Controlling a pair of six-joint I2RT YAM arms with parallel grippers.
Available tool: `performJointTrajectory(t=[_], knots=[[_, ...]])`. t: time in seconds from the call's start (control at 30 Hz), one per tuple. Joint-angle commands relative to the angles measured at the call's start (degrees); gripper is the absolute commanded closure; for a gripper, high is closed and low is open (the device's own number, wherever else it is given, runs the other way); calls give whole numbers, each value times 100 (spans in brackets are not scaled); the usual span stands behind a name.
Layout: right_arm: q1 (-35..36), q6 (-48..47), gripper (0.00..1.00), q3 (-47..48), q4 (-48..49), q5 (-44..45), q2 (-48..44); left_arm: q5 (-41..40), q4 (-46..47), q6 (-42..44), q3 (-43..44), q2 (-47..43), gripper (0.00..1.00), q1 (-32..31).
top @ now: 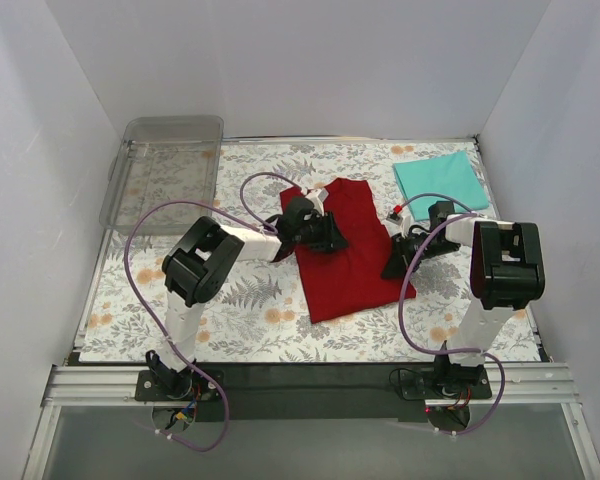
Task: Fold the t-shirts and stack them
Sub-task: Fold the tshirt
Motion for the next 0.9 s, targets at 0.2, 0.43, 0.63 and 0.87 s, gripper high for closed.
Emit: performJointTrajectory(t=[0.2, 0.43, 0.63, 0.87], knots=[[-4, -692, 78, 129, -207, 186, -1392, -180, 751, 1926, -653, -1652, 52, 73], [-4, -3315, 50, -167, -1103, 414, -2500, 836, -335, 4385, -1671, -3541, 37, 38], [-12, -7367, 34, -1627, -1359, 932, -3704, 1297, -1137, 6921, -3009, -4704, 30, -830], [-21, -7767, 36, -1787, -1386, 1143, -3293, 831, -946, 7020, -3608, -4285, 32, -1799]])
